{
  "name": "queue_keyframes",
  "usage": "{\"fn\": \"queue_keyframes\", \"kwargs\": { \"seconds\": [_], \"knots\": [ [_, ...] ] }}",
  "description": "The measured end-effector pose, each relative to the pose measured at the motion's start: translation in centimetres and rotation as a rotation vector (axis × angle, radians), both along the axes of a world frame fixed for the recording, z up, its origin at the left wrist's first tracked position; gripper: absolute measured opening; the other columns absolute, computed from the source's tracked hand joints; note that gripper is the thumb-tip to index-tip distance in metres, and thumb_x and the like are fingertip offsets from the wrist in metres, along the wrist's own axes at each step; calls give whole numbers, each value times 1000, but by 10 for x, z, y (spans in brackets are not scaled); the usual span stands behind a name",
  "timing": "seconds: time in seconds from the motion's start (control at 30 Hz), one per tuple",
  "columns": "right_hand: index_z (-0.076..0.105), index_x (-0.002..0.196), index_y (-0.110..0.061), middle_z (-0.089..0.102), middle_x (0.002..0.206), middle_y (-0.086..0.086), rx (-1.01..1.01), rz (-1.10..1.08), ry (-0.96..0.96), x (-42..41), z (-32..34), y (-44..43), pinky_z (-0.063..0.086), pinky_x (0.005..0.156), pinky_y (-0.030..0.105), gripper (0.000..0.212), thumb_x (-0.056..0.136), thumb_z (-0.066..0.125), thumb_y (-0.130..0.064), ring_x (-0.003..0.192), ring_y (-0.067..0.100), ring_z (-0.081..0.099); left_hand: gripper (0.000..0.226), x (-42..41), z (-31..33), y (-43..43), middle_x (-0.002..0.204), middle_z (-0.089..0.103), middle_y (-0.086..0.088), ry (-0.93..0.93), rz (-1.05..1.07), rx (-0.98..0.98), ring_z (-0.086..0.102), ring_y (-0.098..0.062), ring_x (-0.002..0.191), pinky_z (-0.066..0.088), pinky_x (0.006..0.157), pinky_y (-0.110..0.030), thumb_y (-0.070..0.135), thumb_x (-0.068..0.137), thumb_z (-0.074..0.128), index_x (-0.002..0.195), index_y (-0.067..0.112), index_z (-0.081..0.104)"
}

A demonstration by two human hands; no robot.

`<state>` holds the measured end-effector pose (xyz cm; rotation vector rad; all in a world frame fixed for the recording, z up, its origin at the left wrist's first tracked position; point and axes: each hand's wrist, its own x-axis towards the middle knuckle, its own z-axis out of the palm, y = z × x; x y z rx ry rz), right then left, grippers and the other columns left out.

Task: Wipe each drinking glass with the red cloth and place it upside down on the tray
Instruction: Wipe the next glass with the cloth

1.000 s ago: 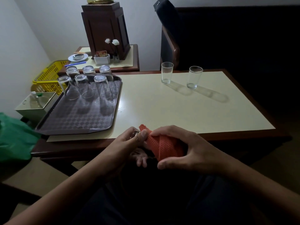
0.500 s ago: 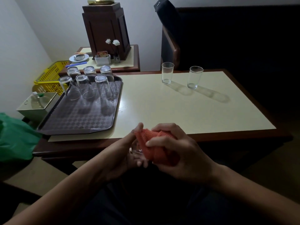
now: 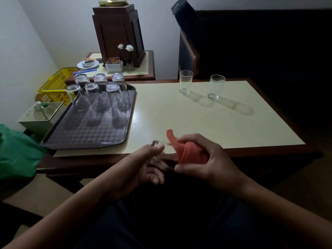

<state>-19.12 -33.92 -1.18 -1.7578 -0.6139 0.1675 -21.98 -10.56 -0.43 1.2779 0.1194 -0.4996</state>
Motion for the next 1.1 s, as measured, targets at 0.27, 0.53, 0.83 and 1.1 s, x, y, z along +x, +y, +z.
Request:
{"fn": "queue_keyframes", "kwargs": {
  "seconds": [0.27,0.53,0.83,1.1],
  "knots": [
    [72,130,-24,59,139,1,-275,50,-504,-8,1,3,49,108,25,60,76,97,-23,131,16,60,43,2,2,-8,83,66,-17,94,94,-59,59,-25,53,51,45,-22,37,99,56,110,-3,68],
    [71,130,-25,68,135,16,306,148,688,3,6,5,60,97,52,52,81,83,-12,117,31,70,48,6,2,3,122,63,-36,-162,18,7,60,-42,93,61,73,-36,22,91,67,131,-3,56],
    [73,122,-24,71,119,14,369,-38,440,-3,-4,13,62,91,42,56,73,92,-5,105,21,73,56,6,-10,-5,103,69,-26,-40,130,-91,69,-26,79,53,67,-26,27,85,72,128,-4,55],
    [67,140,-28,56,146,-5,-241,-102,-410,-17,-12,13,45,114,23,66,80,92,-40,138,9,56,47,-2,-19,-19,147,56,-27,56,91,-259,49,-40,141,42,111,-50,40,105,52,143,13,61]
  ]
}}
